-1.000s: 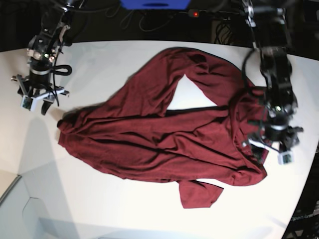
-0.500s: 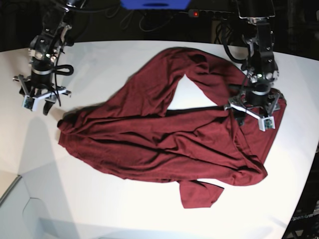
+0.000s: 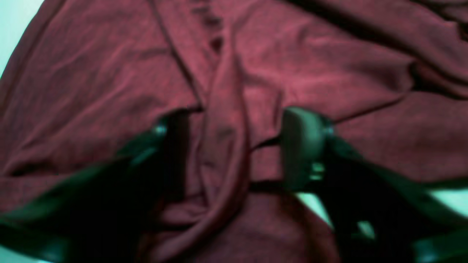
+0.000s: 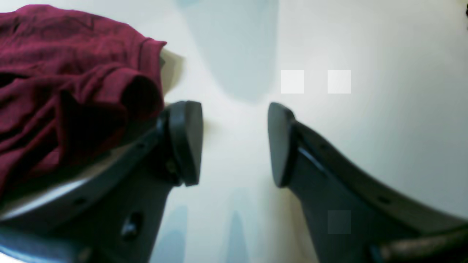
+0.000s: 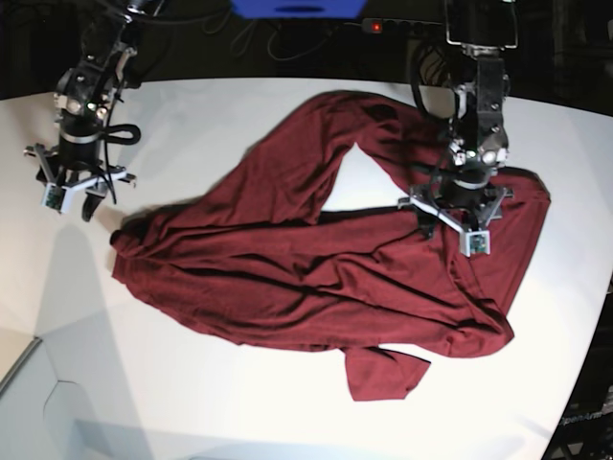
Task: Layout the t-shirt on the table in an organized manner, then fold the t-shirt properly
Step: 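Pull the held fabric outward and release it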
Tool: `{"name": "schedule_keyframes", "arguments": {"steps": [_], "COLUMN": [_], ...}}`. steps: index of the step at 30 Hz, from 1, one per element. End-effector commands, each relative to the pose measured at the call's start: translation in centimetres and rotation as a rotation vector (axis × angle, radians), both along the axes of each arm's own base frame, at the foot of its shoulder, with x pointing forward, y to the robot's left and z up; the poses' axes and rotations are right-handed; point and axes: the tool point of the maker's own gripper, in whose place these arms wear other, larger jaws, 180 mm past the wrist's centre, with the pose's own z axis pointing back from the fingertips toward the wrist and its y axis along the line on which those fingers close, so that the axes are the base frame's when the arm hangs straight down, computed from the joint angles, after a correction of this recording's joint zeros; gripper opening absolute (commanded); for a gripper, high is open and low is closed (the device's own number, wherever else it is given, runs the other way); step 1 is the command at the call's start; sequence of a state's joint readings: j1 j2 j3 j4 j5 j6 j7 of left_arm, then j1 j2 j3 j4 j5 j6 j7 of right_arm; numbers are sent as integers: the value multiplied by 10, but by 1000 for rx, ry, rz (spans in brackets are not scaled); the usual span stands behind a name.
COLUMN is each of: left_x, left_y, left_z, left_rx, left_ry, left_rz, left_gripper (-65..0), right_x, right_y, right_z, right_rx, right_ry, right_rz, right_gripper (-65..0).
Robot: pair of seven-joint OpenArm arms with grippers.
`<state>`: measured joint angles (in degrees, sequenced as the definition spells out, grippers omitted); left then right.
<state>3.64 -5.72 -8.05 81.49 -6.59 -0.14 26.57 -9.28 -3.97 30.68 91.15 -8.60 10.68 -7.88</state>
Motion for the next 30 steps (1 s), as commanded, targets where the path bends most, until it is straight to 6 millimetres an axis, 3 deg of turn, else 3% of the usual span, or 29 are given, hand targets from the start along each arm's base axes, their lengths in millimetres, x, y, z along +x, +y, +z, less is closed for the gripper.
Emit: {"name": "schedule_keyframes", "arguments": {"steps": [1,6,10,15,18,23,27,30], "left_x": [10,13,20,23,21,16,8,5], "left_y": [3,5,6,43,67,101,114,121], "left_z": [14,24,46,87,99,105,90,79], "left_rx": [8,15,20,40,60,71,69,77], "left_ry": [-52,-77,-135,-243,-272,-280,-238,-205], "left_rz": [6,5,4,105,163,252,291,295], "left_gripper": [-377,-649,-637,-648,-649,-645,-640,-544], "right_x": [5,6,6,6,6,7,8,17], "right_y": [-4,-4,-4,-3,-3,-2,1,16], "right_z": [14,14,14,14,14,14,13,13], "right_rx": [-23,-22,-22,-22,-22,-21,-14,-8], "right_ry": [-46,-48,-48,-48,-48,-50,-51,-55], "right_rz": [-4,-4,-3,-1,-1,0,5,51], "right_gripper": [-356,-356,-356,-356,-356,-356,-356,-356]}}
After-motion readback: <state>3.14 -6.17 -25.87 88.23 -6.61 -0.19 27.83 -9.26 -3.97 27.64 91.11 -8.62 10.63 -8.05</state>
